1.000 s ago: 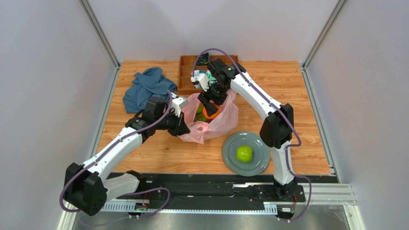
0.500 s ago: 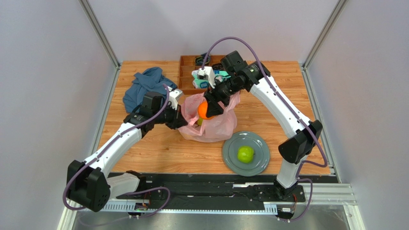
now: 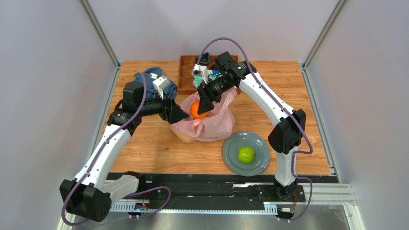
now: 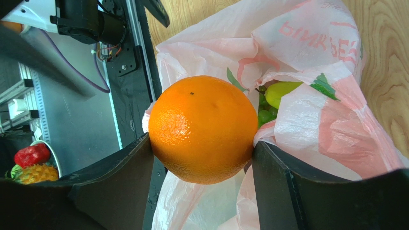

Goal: Take the fake fruits out of the plastic bag
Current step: Place the fake fruit on the plate.

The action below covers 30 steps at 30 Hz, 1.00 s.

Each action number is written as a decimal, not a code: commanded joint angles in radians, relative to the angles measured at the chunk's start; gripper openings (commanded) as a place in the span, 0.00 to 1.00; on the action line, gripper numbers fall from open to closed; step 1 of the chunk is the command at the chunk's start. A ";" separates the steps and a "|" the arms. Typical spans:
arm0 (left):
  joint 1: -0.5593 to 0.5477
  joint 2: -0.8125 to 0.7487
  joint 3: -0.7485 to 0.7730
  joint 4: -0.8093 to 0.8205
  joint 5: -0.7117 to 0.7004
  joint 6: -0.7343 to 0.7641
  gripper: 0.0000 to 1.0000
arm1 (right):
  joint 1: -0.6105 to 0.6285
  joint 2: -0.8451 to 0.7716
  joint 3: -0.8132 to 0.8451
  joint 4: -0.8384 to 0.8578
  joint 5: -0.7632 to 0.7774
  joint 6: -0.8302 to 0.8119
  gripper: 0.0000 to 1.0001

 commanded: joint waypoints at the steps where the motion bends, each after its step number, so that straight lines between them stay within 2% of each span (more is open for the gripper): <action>1: 0.002 0.024 0.009 0.148 0.178 -0.205 0.95 | 0.001 -0.011 0.048 0.069 -0.061 0.049 0.61; 3: 0.002 0.082 -0.015 0.271 0.203 -0.348 0.95 | 0.003 -0.012 0.050 0.069 -0.065 0.051 0.61; 6: 0.002 0.150 -0.044 0.334 0.191 -0.455 0.95 | 0.003 -0.028 0.045 0.070 -0.084 0.048 0.61; 14: 0.008 0.338 -0.011 0.468 0.257 -0.631 0.94 | 0.029 -0.071 0.013 0.063 -0.073 0.015 0.60; 17: 0.007 0.372 -0.008 0.555 0.300 -0.681 0.88 | 0.034 -0.072 0.005 0.066 -0.059 0.006 0.60; 20: 0.008 0.383 -0.021 0.686 0.336 -0.744 0.77 | 0.037 -0.072 -0.005 0.070 -0.052 0.005 0.59; 22: 0.010 0.386 -0.044 0.765 0.362 -0.792 0.78 | 0.035 -0.074 -0.016 0.070 -0.044 -0.006 0.59; 26: 0.029 0.403 -0.066 0.869 0.402 -0.861 0.87 | 0.034 -0.074 -0.019 0.053 -0.035 -0.026 0.58; 30: 0.033 0.469 -0.081 1.026 0.448 -1.016 0.91 | 0.034 -0.074 -0.015 0.052 -0.036 -0.028 0.58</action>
